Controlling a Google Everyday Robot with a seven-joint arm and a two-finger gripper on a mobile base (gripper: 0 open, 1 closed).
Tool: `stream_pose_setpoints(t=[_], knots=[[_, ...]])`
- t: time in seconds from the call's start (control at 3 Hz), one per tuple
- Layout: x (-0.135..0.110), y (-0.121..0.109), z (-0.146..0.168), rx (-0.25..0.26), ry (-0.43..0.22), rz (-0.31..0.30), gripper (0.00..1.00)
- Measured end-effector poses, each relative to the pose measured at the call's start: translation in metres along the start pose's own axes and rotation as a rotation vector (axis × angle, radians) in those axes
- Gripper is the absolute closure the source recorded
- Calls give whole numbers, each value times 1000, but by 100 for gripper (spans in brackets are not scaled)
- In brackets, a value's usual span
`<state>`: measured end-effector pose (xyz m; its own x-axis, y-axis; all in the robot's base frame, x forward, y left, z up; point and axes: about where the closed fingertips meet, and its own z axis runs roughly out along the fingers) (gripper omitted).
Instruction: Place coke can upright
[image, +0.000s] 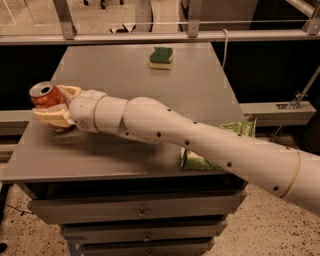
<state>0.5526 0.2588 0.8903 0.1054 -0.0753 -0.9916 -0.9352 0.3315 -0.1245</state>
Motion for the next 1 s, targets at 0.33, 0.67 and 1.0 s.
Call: stream_pose_setpoints(t=[0.33,0.67,1.0], knots=[[0,0,0,0,0,0,15],[8,-5,-13,-6,30,12,0],[18,-14,-33,-8,70,24,0]])
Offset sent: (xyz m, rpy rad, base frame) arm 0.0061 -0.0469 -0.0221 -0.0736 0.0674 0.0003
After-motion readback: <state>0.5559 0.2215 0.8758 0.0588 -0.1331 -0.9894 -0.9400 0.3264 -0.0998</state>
